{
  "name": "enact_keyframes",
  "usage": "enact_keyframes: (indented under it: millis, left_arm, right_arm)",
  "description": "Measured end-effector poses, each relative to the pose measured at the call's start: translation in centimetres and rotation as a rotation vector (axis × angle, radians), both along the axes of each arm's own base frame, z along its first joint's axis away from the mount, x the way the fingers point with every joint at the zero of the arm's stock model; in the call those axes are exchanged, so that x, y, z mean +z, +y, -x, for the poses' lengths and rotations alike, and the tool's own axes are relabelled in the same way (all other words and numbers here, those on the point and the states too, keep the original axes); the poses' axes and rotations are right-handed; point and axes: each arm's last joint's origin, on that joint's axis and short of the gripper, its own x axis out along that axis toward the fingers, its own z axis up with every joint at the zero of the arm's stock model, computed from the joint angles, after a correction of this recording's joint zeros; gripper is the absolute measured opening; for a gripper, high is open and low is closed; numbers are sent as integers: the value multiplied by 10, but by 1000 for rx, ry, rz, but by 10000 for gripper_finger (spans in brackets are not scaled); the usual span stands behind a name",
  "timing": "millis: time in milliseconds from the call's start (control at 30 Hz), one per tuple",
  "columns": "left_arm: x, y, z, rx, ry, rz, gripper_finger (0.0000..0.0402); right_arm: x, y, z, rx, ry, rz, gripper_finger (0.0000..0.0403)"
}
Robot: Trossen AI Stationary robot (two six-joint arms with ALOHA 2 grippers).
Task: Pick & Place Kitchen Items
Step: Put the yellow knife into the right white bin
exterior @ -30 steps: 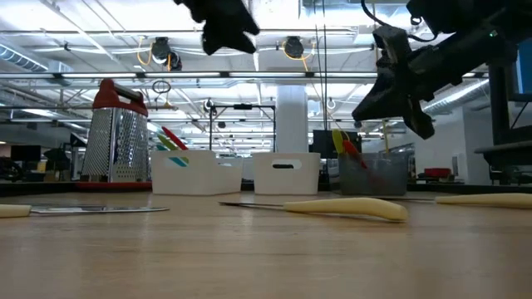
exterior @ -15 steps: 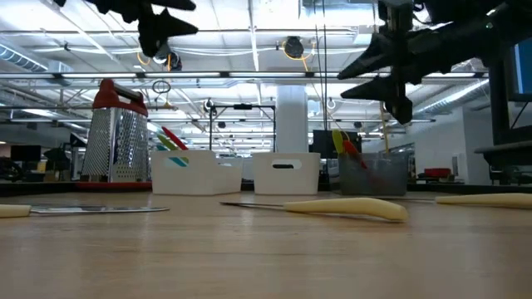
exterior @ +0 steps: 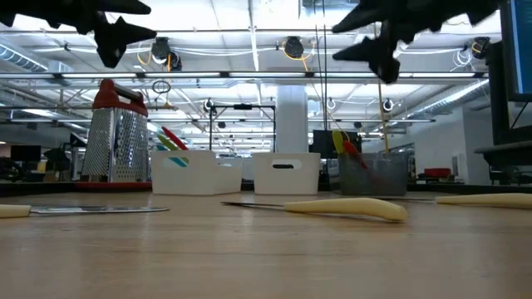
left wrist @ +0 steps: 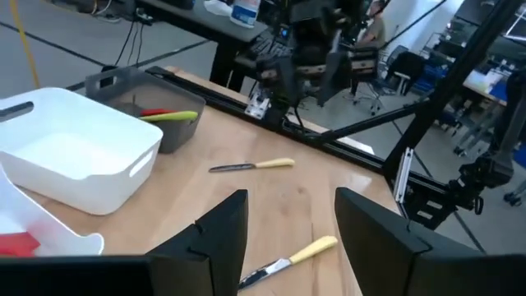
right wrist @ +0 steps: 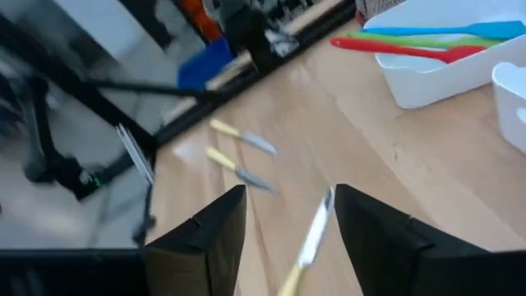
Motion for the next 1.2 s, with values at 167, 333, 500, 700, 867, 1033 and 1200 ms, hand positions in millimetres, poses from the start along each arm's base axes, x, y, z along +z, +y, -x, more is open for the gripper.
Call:
enact_keyframes:
  millis: [167,333,500,700,867,1033,1200]
  left_arm:
    - [-3,0,3,6,-13,28,187]
    - [-4,0,2,9,-3,33,187]
    - [-5,0,2,19,-3,35,186]
    - [-5,1,2,35,0,24,187]
    - [-5,1,2,35,4,21,186]
    - [-6,1,2,35,8,21,187]
    - [-7,1,3,35,19,21,187]
  right_arm:
    - [27,6,4,38,197,45,177]
    - [22,9,13,12,484,-4,176]
    - [-2,10,24,-57,810,-170,176]
    - [-28,11,29,-167,1161,-264,176]
    - [-42,12,15,-160,1185,-275,176]
    - [-55,11,6,-165,1229,-261,176]
    - [-64,7,3,-199,1290,-261,176]
